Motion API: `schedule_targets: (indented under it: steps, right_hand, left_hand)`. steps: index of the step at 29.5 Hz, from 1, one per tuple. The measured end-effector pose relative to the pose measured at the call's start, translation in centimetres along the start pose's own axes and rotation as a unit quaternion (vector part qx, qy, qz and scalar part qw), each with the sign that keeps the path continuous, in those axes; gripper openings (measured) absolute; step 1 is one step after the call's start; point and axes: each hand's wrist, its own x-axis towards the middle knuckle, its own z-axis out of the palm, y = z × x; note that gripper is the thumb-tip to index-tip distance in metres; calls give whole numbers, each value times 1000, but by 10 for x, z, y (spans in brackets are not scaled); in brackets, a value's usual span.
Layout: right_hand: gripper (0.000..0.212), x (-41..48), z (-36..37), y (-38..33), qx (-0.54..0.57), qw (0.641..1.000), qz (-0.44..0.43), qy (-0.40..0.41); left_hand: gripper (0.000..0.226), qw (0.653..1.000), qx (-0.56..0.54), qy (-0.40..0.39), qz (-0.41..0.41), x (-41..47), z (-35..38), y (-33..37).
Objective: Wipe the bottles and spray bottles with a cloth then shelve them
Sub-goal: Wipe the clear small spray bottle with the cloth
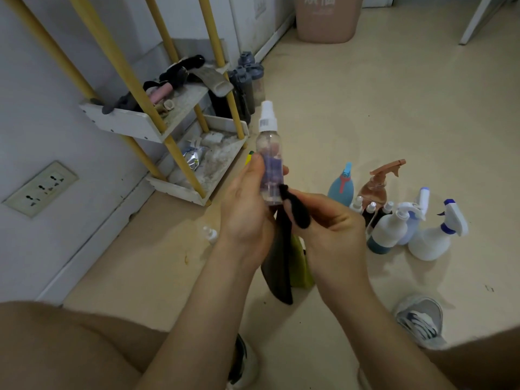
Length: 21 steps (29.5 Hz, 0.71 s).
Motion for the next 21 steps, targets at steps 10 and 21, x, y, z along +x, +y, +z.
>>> schedule_targets:
  steps: [10,21]
  right_hand:
    - [23,29,-19,-15,31,981,191,28]
    - [28,35,-30,-12,-105,984,128,67]
  left_hand:
    - [18,990,99,-81,66,-5,3,-7]
    - [17,947,244,-44,206,1,10,-21]
